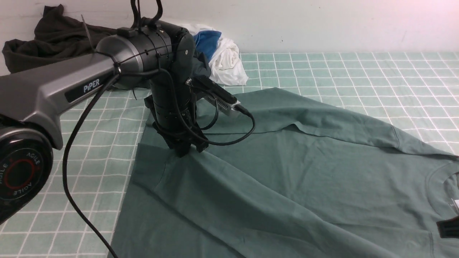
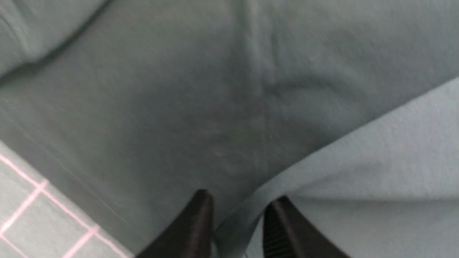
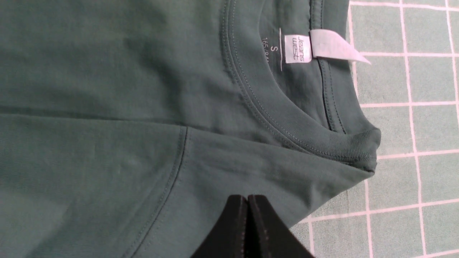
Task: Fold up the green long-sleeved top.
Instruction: Use the left arm to drag and place the cuff at the centered position on the left edge of the fabric, then use the left arm to clamp the cuff farthest from it
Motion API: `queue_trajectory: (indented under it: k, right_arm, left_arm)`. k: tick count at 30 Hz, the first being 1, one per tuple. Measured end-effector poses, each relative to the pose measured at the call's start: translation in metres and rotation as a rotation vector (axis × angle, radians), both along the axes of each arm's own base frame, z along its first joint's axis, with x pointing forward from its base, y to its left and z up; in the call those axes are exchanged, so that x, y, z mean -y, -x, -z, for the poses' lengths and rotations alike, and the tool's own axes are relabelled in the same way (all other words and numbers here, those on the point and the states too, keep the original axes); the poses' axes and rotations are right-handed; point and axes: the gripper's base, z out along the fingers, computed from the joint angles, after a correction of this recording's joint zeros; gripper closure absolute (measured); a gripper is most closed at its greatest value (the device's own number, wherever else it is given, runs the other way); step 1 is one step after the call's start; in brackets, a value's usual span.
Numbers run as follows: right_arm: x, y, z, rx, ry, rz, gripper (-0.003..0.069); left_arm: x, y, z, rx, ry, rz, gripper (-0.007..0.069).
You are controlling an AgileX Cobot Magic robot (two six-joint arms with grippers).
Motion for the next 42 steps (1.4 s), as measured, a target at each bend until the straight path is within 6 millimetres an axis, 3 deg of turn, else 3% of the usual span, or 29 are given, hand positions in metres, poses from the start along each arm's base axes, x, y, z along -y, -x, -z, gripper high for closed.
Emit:
queue_trajectory:
  k: [3,4,5,8,13,15,22,27,32,35,37,39,42]
  right_arm:
    - [-0.002,-0.004,-0.009,0.016,-0.009,-0.008,0.0671]
    - [-0.002,-0.004,-0.009,0.015,-0.008,-0.011,0.0671]
    - [-0.004,-0.010,-0.020,0.045,-0.014,-0.028,0.0671]
    - [-0.008,-0.020,-0.042,0.116,-0.037,-0.063,0.0671]
    - [-0.015,-0.035,-0.073,0.252,-0.069,-0.128,0.0671]
    - [-0.017,-0.039,-0.076,0.274,-0.074,-0.140,0.0671]
    - [-0.022,-0.051,-0.065,0.235,-0.085,-0.144,0.0671]
    - [-0.023,-0.055,-0.058,0.204,-0.088,-0.141,0.0671]
    - [-0.024,-0.056,-0.056,0.190,-0.077,-0.151,0.0671]
    - [-0.024,-0.056,-0.056,0.188,-0.074,-0.157,0.0671]
    - [-0.024,-0.056,-0.056,0.188,-0.074,-0.157,0.0671]
    - [-0.024,-0.057,-0.056,0.191,-0.074,-0.158,0.0671]
    - [-0.024,-0.057,-0.056,0.197,-0.075,-0.163,0.0671]
  left_arm:
    - [-0.009,-0.010,-0.014,0.046,0.030,-0.064,0.0256]
    - [-0.010,-0.011,-0.015,0.049,0.032,-0.067,0.0249]
    - [-0.021,-0.018,-0.022,0.070,0.048,-0.122,0.0187]
    - [-0.043,-0.033,-0.027,0.098,0.086,-0.220,0.0127]
    - [-0.073,-0.064,-0.003,0.178,0.178,-0.366,0.0111]
    - [-0.080,-0.074,0.009,0.211,0.200,-0.403,0.0111]
    - [-0.081,-0.102,0.051,0.343,0.282,-0.444,0.0111]
    - [-0.078,-0.111,0.068,0.392,0.326,-0.470,0.0111]
    - [-0.078,-0.115,0.071,0.411,0.344,-0.486,0.0188]
    - [-0.078,-0.115,0.069,0.415,0.346,-0.486,0.0365]
    - [-0.078,-0.115,0.067,0.419,0.348,-0.486,0.0423]
    - [-0.078,-0.114,0.057,0.432,0.353,-0.483,0.0556]
    - [-0.078,-0.111,0.043,0.446,0.362,-0.481,0.0599]
